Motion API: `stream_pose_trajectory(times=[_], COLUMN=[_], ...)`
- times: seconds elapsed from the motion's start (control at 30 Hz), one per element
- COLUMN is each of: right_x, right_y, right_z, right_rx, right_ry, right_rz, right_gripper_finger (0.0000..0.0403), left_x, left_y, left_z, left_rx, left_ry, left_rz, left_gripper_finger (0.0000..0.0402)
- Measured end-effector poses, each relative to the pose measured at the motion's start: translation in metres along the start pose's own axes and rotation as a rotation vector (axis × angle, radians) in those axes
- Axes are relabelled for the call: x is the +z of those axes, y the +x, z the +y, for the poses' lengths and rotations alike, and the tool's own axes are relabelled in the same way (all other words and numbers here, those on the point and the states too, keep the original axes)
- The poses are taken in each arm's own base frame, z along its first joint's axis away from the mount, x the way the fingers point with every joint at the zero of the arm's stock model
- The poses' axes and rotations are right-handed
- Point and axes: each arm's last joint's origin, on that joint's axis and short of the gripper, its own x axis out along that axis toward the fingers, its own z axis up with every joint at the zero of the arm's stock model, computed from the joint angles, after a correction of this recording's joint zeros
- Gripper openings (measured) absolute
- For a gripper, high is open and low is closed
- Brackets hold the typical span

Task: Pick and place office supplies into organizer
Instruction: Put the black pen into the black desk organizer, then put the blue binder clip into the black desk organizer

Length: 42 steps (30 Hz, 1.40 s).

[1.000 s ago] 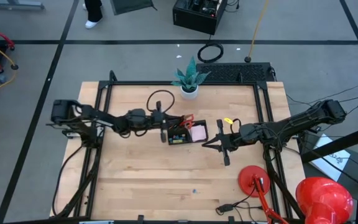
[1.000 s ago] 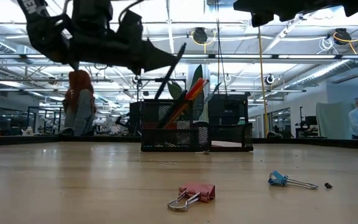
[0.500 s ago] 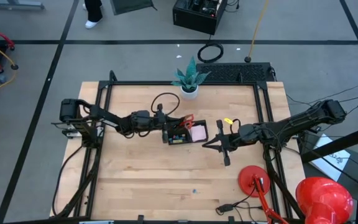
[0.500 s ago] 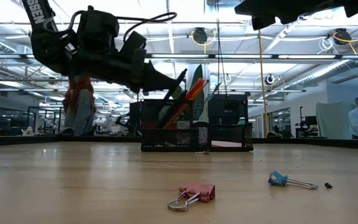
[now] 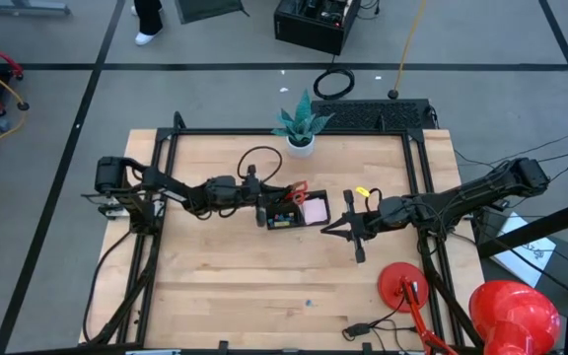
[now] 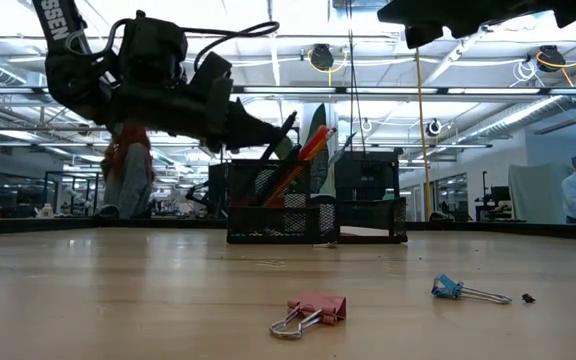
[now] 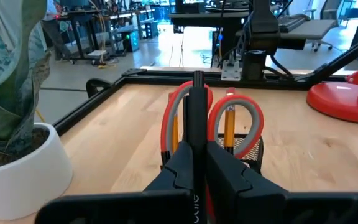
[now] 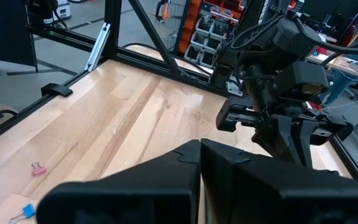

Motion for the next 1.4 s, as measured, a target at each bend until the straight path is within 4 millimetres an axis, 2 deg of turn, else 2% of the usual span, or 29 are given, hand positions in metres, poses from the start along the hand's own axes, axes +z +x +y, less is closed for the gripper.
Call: stream_pose_trajectory(times=[0.33, 1.0, 1.4], right_x=[0.001, 0.001, 0.001], right_y=[0.000, 0.000, 0.000], right_z=[0.000, 0.000, 0.000], right_rx=[0.001, 0.003, 0.003], right_ry=[0.001, -0.002, -0.003], right_rz=[-0.008, -0.006, -0.006], right_gripper_finger=[0.0004, 0.0004, 0.0004], left_x=[-0.016, -0.014, -0.003], left_y=[0.003, 0.004, 0.003], left_z=[0.000, -0.002, -0.004], left_rx=[-0.004, -0.049, -0.060], left_ry=[-0.007, -0.031, -0.036], left_rz=[0.040, 0.006, -0.103], left_gripper_finger=[0.0014, 0.0165, 0.0212])
